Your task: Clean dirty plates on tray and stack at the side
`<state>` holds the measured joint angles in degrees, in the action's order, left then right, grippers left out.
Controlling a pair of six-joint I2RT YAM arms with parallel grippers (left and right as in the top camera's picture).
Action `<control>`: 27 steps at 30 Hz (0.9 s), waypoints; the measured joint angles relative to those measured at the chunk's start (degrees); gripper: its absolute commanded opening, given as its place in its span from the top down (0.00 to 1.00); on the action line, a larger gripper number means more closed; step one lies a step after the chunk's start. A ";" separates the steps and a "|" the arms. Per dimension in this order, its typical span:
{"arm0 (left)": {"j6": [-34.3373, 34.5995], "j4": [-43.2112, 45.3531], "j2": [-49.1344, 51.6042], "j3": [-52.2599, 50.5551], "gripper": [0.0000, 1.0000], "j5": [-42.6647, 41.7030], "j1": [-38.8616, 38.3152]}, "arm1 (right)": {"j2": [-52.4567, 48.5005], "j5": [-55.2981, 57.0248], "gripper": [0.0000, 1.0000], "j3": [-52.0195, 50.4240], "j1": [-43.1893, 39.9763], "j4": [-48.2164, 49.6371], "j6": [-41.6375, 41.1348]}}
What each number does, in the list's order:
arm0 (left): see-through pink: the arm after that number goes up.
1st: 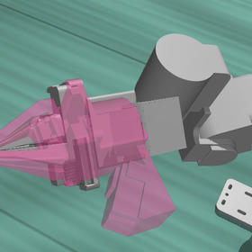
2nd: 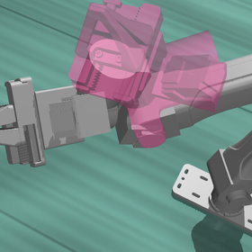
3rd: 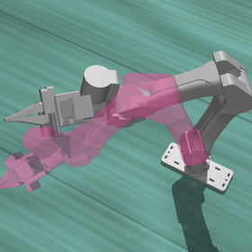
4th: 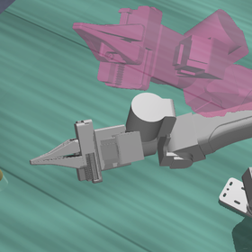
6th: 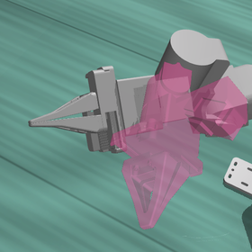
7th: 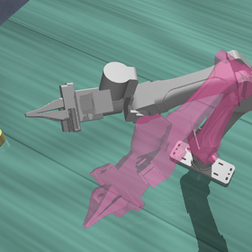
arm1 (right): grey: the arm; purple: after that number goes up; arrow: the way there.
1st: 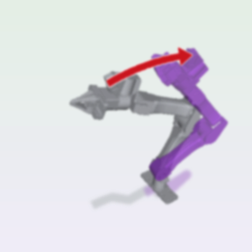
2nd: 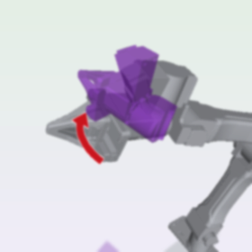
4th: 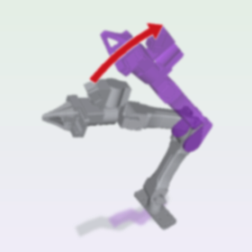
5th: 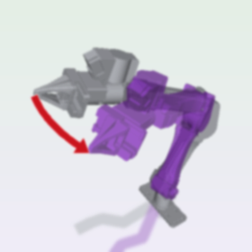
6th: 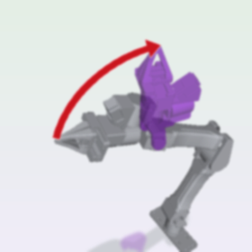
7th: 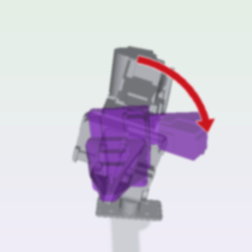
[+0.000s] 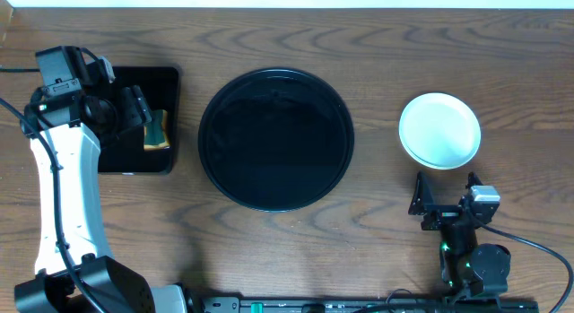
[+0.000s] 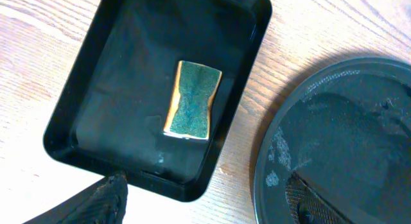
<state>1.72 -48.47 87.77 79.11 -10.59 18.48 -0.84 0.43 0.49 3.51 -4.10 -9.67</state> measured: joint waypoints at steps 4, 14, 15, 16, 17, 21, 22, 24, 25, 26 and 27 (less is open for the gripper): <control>0.00 0.00 0.00 0.00 0.20 0.00 0.00 | 0.00 -0.04 0.01 0.00 0.00 0.00 0.37; 0.00 0.00 0.00 0.00 0.20 0.00 0.00 | 0.00 -0.04 0.01 0.00 0.00 0.00 0.90; 0.00 0.00 0.00 0.00 0.20 0.00 0.00 | 0.00 -0.04 0.01 0.00 0.00 0.00 0.96; 0.00 0.00 0.00 0.00 0.20 0.00 0.00 | 0.00 -0.04 0.01 0.00 0.00 0.00 0.98; 0.00 0.00 0.00 0.00 0.20 0.00 0.00 | 0.00 -0.04 0.01 0.00 0.00 0.00 1.01; 0.00 0.00 0.00 0.00 0.20 0.00 0.00 | 0.00 -0.04 0.01 0.00 0.00 0.00 1.01; 0.00 0.00 0.00 0.00 0.20 0.00 0.00 | 0.00 -0.04 0.01 0.00 0.00 0.00 1.01; 0.00 0.00 0.00 0.00 0.20 0.00 0.00 | 0.00 -0.04 0.01 0.00 0.00 0.00 1.01; 0.00 0.00 0.00 0.00 0.20 0.00 0.00 | 0.00 -0.04 0.01 0.00 0.00 0.00 1.01; 0.00 0.00 0.00 0.00 0.20 0.00 0.00 | 0.00 -0.04 0.01 0.00 0.00 0.00 1.01; 0.00 0.00 0.00 0.00 0.20 0.00 0.00 | 0.00 -0.04 0.01 0.00 0.00 0.00 1.01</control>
<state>1.72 -48.47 87.77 79.11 -10.59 18.48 -0.84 0.38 0.49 3.51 -4.10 -8.67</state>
